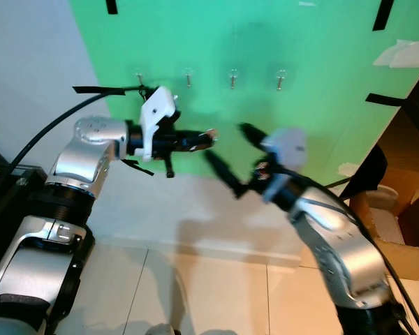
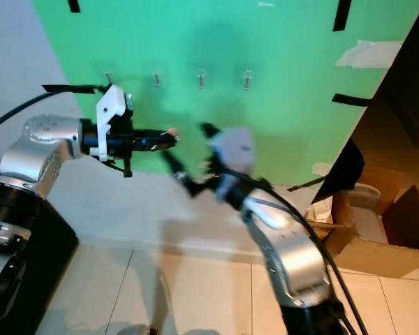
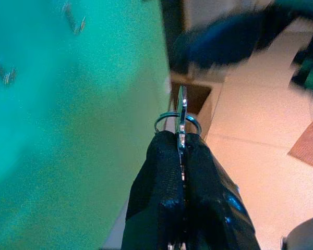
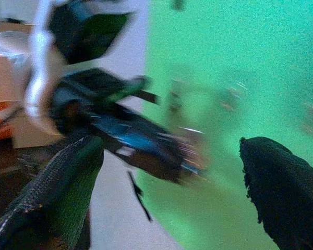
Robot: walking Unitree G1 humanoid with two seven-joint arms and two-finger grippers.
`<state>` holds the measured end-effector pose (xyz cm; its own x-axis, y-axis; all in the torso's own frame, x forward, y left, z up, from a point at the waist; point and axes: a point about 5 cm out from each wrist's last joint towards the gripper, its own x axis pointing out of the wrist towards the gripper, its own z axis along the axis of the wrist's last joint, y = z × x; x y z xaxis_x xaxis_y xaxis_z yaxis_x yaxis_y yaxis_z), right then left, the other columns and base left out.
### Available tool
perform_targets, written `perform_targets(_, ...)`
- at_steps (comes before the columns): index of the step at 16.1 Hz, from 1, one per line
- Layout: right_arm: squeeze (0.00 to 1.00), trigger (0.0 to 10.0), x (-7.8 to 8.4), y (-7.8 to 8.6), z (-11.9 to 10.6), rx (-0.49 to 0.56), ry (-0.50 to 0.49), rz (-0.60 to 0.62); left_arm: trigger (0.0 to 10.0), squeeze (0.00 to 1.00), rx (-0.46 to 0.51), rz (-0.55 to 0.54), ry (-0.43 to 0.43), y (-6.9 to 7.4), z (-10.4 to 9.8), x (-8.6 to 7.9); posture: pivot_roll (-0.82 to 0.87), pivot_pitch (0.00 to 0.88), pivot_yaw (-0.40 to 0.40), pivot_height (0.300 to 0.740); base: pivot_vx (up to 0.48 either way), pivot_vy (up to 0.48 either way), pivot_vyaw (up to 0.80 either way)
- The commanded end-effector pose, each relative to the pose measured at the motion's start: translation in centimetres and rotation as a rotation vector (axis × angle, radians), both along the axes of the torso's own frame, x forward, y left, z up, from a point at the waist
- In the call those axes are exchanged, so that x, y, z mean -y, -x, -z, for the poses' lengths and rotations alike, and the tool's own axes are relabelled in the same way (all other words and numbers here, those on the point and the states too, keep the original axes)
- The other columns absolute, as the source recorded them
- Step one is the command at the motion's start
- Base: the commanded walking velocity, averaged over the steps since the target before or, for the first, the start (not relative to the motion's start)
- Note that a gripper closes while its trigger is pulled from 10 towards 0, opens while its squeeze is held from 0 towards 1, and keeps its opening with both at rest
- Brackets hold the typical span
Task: Hang keys on a hook
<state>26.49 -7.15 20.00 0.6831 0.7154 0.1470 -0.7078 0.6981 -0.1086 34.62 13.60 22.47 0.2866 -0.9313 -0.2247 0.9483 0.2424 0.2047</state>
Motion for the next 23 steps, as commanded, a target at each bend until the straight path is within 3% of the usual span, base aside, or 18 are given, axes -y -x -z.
perform_targets(1, 1.0, 10.0, -0.8, 0.0, -0.6, 0.048, 0.032, -0.047, 10.0, 0.0, 0.03, 0.022, 0.026, 0.2, -1.5, 0.3, -0.04, 0.0, 0.026, 0.74, 0.0, 0.0, 0.0)
perform_targets(3, 1.0, 10.0, -1.5, -0.4, -0.5, 0.092, 0.128, -0.072, 10.0, 0.0, 0.055, 0.046, 0.042, 0.6, -2.6, 0.9, -0.03, 0.0, 0.014, 0.74, 0.0, 0.0, 0.0)
perform_targets(7, 1.0, 10.0, -0.5, -1.1, -0.8, 0.1, 0.157, -0.018, 10.0, 0.0, 0.046, 0.054, 0.03, 1.2, -2.8, 0.6, -0.04, 0.0, 0.013, 0.74, 0.0, 0.0, 0.0)
perform_targets(8, 0.38, 10.0, 0.1, -1.0, -0.9, 0.092, 0.153, -0.017, 10.0, 0.0, 0.038, 0.048, 0.025, 1.3, -2.7, 0.2, -0.04, 0.0, 0.016, 0.74, 0.0, 0.0, 0.0)
perform_targets(9, 0.0, 10.0, 0.3, -1.0, -0.9, 0.089, 0.152, -0.018, 10.0, 0.0, 0.035, 0.045, 0.023, 1.4, -2.7, 0.1, -0.04, 0.0, 0.016, 0.74, 0.0, 0.0, 0.0)
perform_targets(16, 0.0, 10.0, 1.8, -0.5, -1.0, 0.1, 0.197, -0.01, 10.0, 0.0, 0.019, 0.039, 0.02, 1.6, -2.7, -0.1, -0.04, 0.0, 0.017, 0.74, 0.0, 0.0, 0.0)
perform_targets(17, 0.0, 8.3, 1.8, -0.5, -0.9, 0.094, 0.204, -0.001, 10.0, 0.0, 0.017, 0.043, 0.021, 1.7, -2.7, 0.0, -0.04, 0.0, 0.017, 0.74, 0.0, 0.0, 0.0)
perform_targets(18, 0.0, 3.5, 1.8, -0.6, -0.9, 0.093, 0.216, 0.006, 10.0, 0.0, 0.015, 0.047, 0.021, 1.7, -2.7, 0.0, -0.04, 0.0, 0.016, 0.74, 0.0, 0.0, 0.0)
perform_targets(19, 0.0, 0.0, 1.9, -0.7, -0.7, 0.089, 0.231, 0.016, 10.0, 0.0, 0.012, 0.052, 0.022, 1.9, -2.7, 0.1, -0.04, 0.0, 0.016, 0.74, 0.0, 0.0, 0.0)
perform_targets(23, 0.0, 0.0, 2.2, -1.1, -0.8, 0.083, 0.227, 0.051, 10.0, 0.0, 0.003, 0.068, 0.025, 2.2, -2.8, 0.0, -0.04, 0.0, 0.013, 0.74, 0.0, 0.0, 0.0)
